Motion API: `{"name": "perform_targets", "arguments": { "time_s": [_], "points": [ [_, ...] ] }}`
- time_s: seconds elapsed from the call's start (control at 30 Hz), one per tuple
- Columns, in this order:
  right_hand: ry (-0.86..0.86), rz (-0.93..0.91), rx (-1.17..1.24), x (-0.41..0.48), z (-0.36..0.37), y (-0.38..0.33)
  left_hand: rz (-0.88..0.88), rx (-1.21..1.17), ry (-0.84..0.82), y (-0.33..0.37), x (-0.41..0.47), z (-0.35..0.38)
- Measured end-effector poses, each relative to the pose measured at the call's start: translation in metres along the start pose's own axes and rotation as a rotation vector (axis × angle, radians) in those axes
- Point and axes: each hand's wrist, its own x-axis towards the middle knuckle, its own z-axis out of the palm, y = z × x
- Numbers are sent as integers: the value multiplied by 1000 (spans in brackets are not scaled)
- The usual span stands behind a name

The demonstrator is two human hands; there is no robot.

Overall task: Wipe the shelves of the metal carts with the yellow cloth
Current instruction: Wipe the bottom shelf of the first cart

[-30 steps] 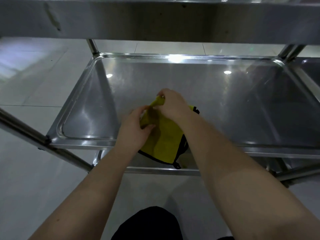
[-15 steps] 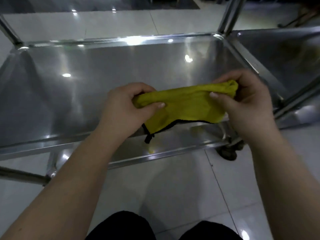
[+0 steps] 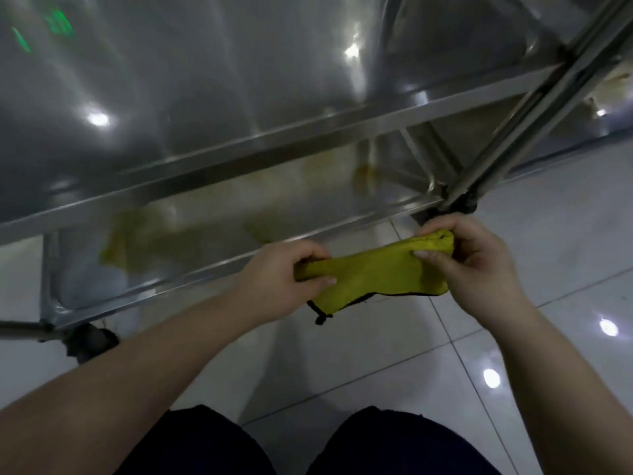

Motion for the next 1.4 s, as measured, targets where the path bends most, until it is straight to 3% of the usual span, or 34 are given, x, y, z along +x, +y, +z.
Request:
{"name": "perform_targets", "arguments": {
  "time_s": [0.1, 0.23, 0.33, 0.47, 0.5, 0.57, 0.63, 0.7, 0.8, 0.93, 1.07, 1.2, 1.3, 1.4],
  "points": [
    [-28, 115, -80, 5, 16, 54, -155, 9, -123, -38, 9, 32],
    [67, 201, -141, 37, 30, 96, -289, 13, -94, -70, 44, 54],
    [89, 124, -278, 81, 26, 95, -342, -91, -3, -69, 84, 54],
    [80, -79, -511, 178, 29, 67, -500, -527, 206, -71, 142, 51],
    [66, -67, -656, 202, 36, 68, -504, -442, 268, -79, 153, 53],
    [10, 120, -914, 231, 65, 83, -489, 8, 293, -97, 162, 59],
    [-74, 285, -895, 232, 103, 105, -412, 373, 285, -118, 156, 62],
    [-146, 376, -812, 218, 135, 131, -336, 529, 254, -139, 154, 62],
    [-126, 357, -953, 201, 160, 158, -302, 709, 170, -167, 165, 54],
    [-131, 247, -1111, 200, 161, 172, -301, 849, 150, -190, 176, 43],
    [-226, 85, -1147, 231, 93, 192, -346, 799, 150, -203, 177, 42],
    [-186, 269, -1132, 260, 39, 200, -334, 808, 160, -205, 179, 44],
    [-91, 266, -1198, 259, 78, 196, -324, 816, 190, -207, 179, 46],
    [-163, 76, -1193, 240, 152, 180, -345, 782, 255, -208, 177, 47]
  ]
}}
